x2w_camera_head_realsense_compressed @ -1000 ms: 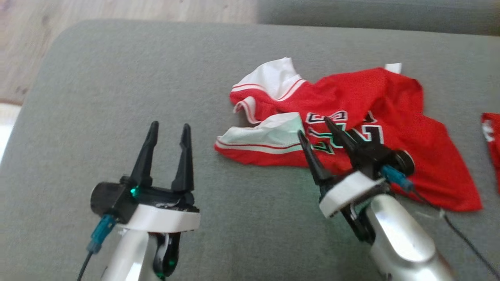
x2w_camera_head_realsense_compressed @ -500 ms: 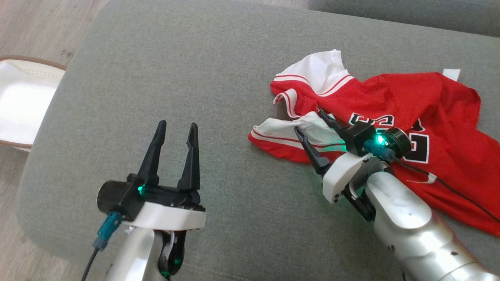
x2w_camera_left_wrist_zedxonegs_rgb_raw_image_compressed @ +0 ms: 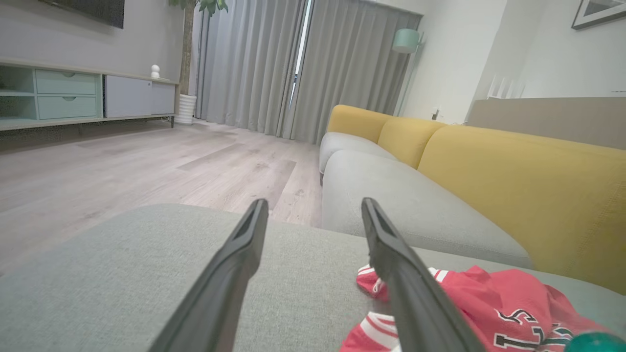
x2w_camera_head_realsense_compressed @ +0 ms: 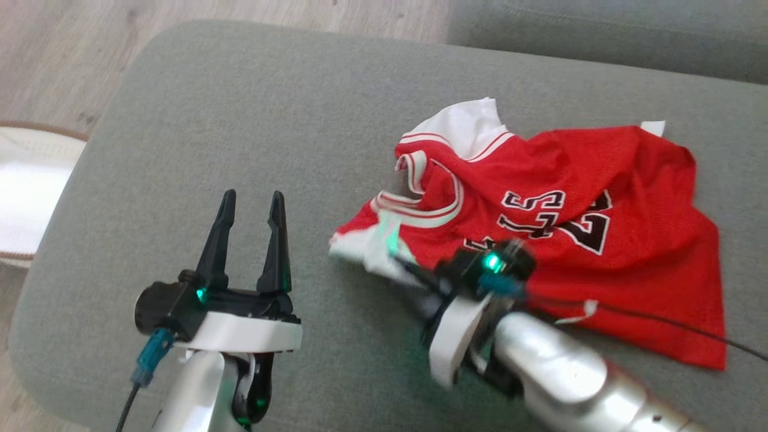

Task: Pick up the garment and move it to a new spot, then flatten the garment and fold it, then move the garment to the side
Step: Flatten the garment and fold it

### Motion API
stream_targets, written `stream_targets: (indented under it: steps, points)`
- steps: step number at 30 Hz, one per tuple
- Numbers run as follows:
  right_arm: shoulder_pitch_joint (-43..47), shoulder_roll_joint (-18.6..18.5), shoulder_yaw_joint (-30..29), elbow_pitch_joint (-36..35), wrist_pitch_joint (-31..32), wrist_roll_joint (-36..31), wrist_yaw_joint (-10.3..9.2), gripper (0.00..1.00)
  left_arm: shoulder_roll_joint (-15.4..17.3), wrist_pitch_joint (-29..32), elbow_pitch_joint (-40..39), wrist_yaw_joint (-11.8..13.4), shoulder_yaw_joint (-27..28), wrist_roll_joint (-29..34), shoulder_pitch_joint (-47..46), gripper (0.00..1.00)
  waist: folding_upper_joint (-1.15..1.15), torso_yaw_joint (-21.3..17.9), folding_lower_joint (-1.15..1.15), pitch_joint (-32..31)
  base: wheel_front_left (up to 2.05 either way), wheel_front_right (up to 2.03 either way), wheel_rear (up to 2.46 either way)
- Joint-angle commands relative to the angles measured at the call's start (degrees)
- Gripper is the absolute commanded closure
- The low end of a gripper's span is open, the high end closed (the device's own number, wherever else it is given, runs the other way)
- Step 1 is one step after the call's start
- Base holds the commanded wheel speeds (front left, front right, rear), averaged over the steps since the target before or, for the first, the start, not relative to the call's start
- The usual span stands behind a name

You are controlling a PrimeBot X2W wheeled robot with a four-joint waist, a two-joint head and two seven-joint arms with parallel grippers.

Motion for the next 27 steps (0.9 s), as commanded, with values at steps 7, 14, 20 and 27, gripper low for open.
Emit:
stream_targets:
  steps: [7, 14, 20, 27]
  points:
    - [1.52, -2.53, 13.53, -6.60, 2.59, 6.73, -0.05, 0.00, 0.25, -0.29, -1.12, -0.43, 4.02, 1.55, 0.95, 0.00, 0.00, -3.39, 0.00, -2.96, 0.00, 0.00, 0.00]
    - [0.77, -5.55, 10.29, -7.25, -0.83, 10.59, -0.05, 0.00, 0.25, -0.29, -1.23, -0.65, 5.51, 2.26, 1.80, 0.00, 0.00, -6.94, 0.00, -4.45, 0.00, 0.00, 0.00]
    - [4.04, -5.33, -10.34, -3.16, -3.56, 5.67, -0.05, 0.00, 0.25, -0.29, -1.68, -0.66, 6.59, 2.25, 2.83, 0.00, 0.00, -10.31, 0.00, -5.16, 0.00, 0.00, 0.00]
    - [15.77, -1.41, -38.56, -9.82, -3.78, -7.56, -0.05, 0.00, 0.25, -0.29, -1.96, -0.88, 7.10, 2.31, 3.66, 0.00, 0.00, -13.05, 0.00, -5.49, 0.00, 0.00, 0.00]
